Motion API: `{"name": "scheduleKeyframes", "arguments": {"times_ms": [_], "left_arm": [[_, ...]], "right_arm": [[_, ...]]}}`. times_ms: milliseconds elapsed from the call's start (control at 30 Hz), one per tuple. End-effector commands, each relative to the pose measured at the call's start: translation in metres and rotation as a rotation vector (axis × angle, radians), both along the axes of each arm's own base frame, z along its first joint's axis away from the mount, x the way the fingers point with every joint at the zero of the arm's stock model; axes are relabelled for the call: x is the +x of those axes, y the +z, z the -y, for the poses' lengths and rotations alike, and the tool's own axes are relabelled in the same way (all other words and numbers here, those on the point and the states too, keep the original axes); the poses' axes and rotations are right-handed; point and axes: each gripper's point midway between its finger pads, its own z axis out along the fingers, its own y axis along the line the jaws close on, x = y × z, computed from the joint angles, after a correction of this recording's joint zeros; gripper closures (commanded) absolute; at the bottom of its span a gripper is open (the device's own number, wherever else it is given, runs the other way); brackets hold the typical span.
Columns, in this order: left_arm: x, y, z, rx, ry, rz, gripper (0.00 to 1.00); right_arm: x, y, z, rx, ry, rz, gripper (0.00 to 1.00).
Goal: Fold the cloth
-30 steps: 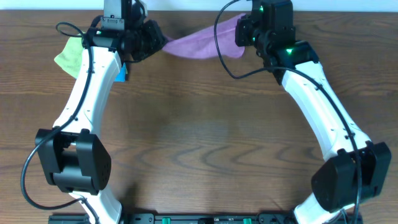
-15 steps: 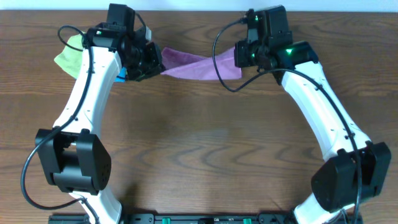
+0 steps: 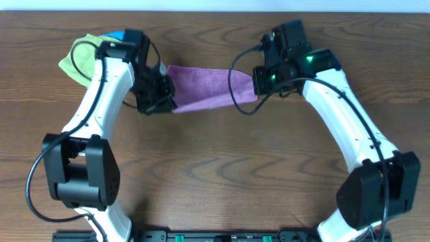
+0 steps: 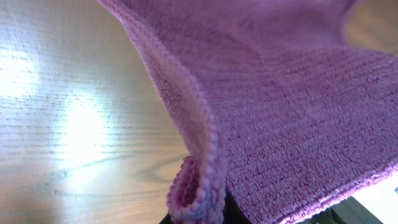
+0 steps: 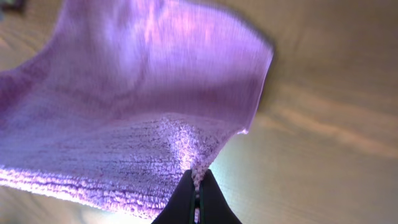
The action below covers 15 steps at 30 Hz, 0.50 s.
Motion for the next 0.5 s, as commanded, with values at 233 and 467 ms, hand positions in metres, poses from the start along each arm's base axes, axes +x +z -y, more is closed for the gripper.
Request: {"name": "scheduleKeyframes", "arguments": {"times_ms": [233, 467], "left_arm": [[-0.068, -0.049, -0.026, 0.067, 0.009, -0.104, 0.94], [-0.121, -0.082, -0.028, 0.058, 0.008, -0.214, 0.94]], "right_arm": [[-0.050, -0.026, 0.051, -0.117, -0.080, 0.007, 0.98], [-0.103, -0.066, 0.051, -0.084, -0.099, -0.117, 0.99]]}}
